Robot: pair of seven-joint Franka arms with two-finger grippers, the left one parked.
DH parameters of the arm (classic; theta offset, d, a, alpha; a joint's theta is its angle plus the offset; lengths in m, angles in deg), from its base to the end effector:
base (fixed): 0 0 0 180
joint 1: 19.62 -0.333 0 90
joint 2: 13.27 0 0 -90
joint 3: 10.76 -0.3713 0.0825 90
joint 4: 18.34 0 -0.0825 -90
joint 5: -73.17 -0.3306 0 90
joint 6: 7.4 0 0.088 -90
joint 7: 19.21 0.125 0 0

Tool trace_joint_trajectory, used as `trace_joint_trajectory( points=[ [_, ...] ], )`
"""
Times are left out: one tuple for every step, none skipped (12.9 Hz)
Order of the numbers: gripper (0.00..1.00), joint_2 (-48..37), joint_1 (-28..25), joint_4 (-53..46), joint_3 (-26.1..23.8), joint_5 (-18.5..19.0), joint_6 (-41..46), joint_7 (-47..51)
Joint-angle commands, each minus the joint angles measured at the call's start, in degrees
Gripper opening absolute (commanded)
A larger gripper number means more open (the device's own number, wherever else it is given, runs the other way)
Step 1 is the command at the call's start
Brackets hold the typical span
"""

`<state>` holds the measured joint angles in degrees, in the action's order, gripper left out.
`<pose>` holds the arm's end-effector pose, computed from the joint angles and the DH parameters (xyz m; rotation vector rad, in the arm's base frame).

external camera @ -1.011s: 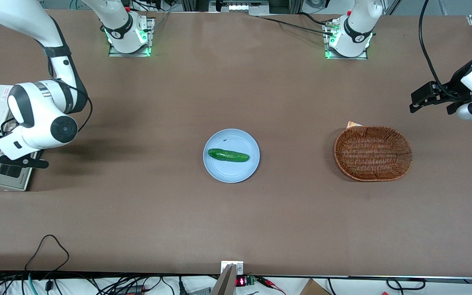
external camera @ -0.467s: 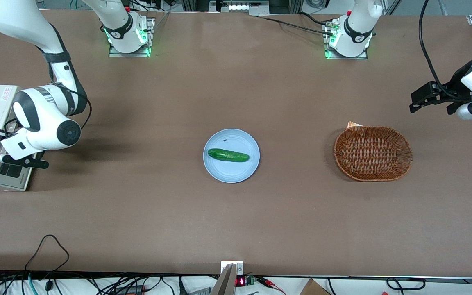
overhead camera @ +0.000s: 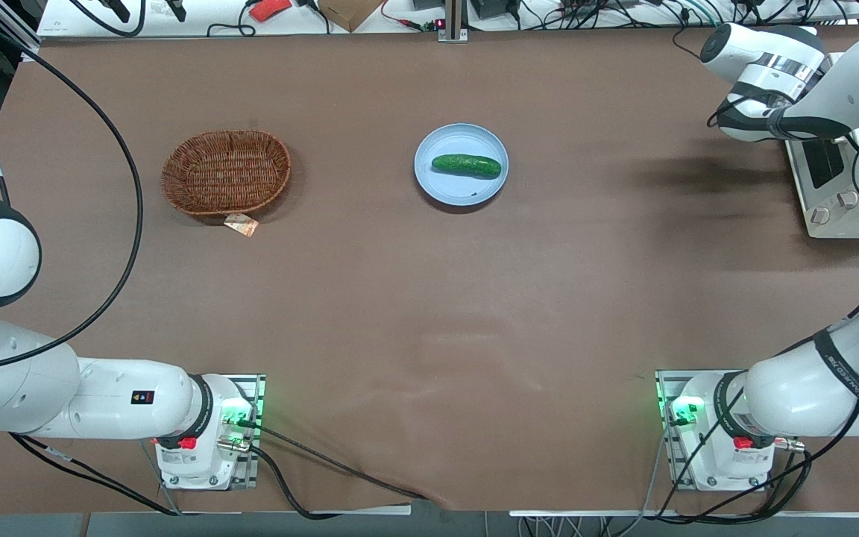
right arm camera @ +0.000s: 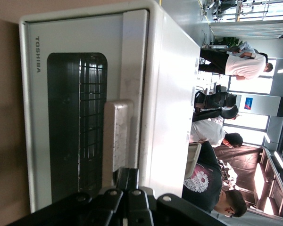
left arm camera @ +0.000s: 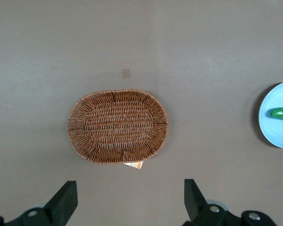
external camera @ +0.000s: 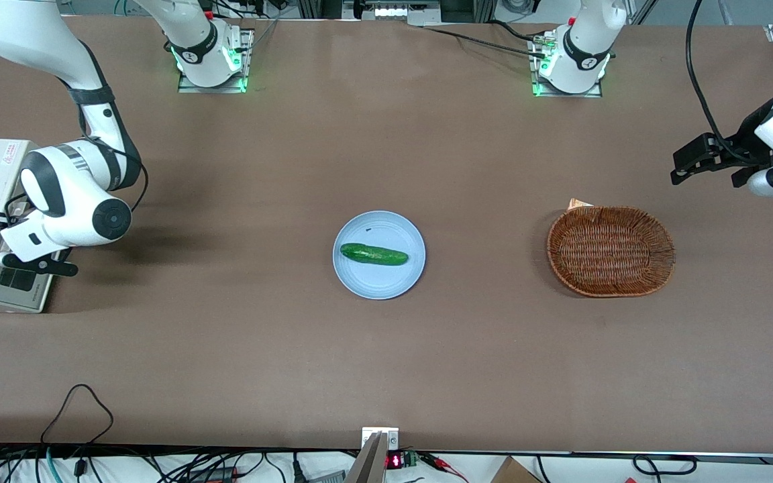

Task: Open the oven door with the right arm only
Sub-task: 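Hook the right gripper onto the door handle and pull it outward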

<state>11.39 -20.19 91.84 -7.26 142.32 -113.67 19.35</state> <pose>0.5786 -0.1150 0.3558 2.0020 -0.0259 -0.1011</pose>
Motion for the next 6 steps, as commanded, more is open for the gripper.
trace_joint_trajectory(
  points=[
    [0.0,0.3,0.92,0.56,-0.51,1.77,-0.34,2.31],
    [0.0,0.82,0.92,0.47,-0.51,1.77,-0.34,2.67],
    [0.0,0.83,0.83,0.47,-0.51,1.77,-0.43,2.67],
    [0.0,0.83,0.83,0.39,-0.6,1.77,-0.52,2.67],
    [0.0,0.83,0.74,0.38,-0.6,1.68,-0.43,2.67],
    [0.0,0.83,0.66,0.38,-0.69,1.6,-0.43,2.67]
  ],
)
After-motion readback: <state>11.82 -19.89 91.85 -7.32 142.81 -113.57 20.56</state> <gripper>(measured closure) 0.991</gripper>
